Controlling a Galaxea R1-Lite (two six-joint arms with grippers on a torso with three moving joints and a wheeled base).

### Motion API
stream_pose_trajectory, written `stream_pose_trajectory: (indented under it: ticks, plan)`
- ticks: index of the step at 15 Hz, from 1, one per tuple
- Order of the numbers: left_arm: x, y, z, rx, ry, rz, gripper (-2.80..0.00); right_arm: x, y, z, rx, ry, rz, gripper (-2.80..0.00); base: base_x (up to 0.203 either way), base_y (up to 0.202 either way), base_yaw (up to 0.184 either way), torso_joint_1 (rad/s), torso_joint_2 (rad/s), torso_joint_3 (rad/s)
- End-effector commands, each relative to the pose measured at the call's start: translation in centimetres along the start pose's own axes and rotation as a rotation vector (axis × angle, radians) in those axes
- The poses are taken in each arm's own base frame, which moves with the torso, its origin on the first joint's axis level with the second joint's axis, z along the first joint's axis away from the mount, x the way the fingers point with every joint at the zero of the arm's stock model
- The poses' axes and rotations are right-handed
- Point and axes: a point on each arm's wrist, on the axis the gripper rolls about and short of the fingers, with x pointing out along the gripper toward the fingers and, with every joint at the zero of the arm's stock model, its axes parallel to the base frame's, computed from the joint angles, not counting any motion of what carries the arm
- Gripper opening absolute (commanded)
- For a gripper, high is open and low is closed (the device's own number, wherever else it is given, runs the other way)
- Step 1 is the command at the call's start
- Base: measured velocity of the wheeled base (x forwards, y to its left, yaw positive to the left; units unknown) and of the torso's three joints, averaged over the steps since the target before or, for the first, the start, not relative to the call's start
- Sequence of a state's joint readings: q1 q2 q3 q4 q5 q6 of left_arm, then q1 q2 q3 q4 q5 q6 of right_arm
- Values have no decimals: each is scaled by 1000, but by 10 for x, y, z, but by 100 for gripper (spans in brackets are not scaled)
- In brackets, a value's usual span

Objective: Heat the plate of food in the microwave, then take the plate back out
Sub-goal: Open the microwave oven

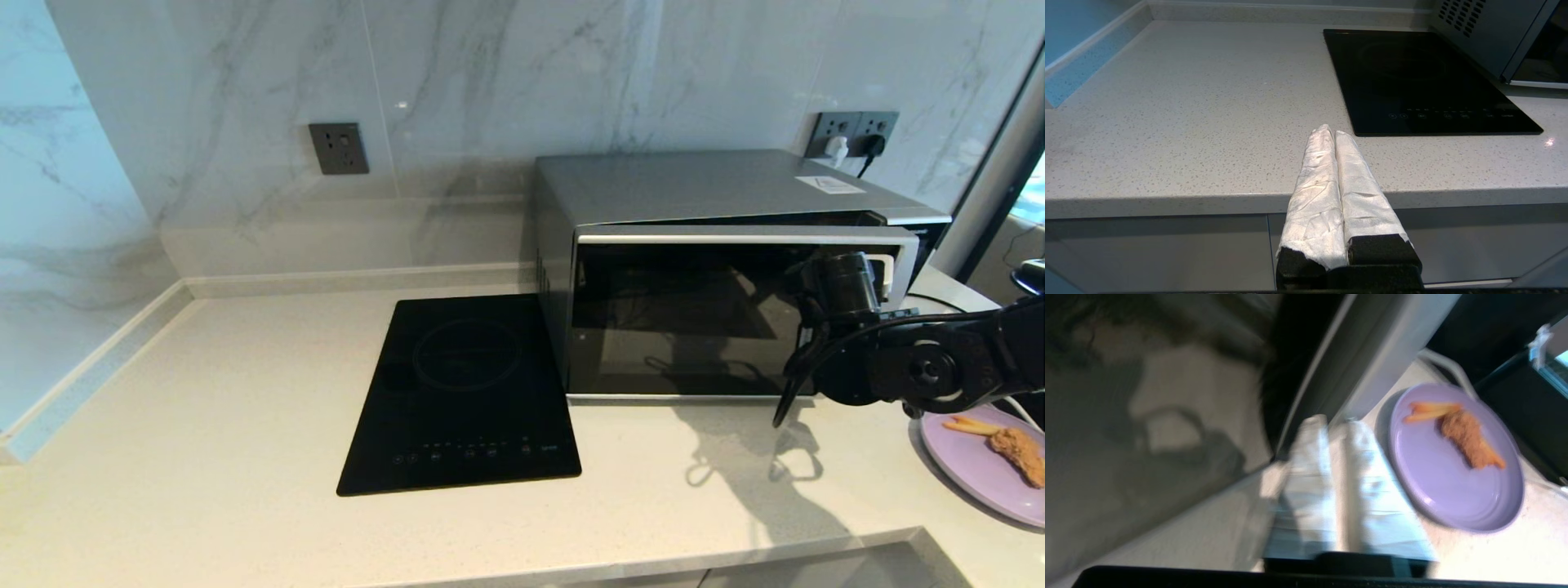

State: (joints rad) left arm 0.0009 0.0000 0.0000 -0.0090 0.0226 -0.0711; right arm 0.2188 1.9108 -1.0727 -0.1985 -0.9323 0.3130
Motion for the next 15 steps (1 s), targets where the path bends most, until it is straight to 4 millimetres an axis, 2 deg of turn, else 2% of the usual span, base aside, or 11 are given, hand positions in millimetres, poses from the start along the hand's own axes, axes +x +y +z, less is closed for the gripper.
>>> stream_pose_trajectory:
  ticks: [1, 7, 9, 11, 15]
  plan:
    - [0, 0, 0, -1, 1, 1, -280, -16, -4, 2, 12, -20, 32, -280, 0, 0, 0, 0, 0, 0]
    - [0, 0, 0, -1, 1, 1, -280, -52, -27, -18, -11, -13, 86, -280, 0, 0, 0, 0, 0, 0]
    - [0, 0, 0, -1, 1, 1, -280, -63, -38, -17, 1, -24, 104, -280, 0, 0, 0, 0, 0, 0]
    - [0, 0, 0, -1, 1, 1, -280, -74, -51, -2, 54, -59, 135, -280, 0, 0, 0, 0, 0, 0]
    - [0, 0, 0, -1, 1, 1, -280, -117, -87, 79, 190, -252, 287, -280, 0, 0, 0, 0, 0, 0]
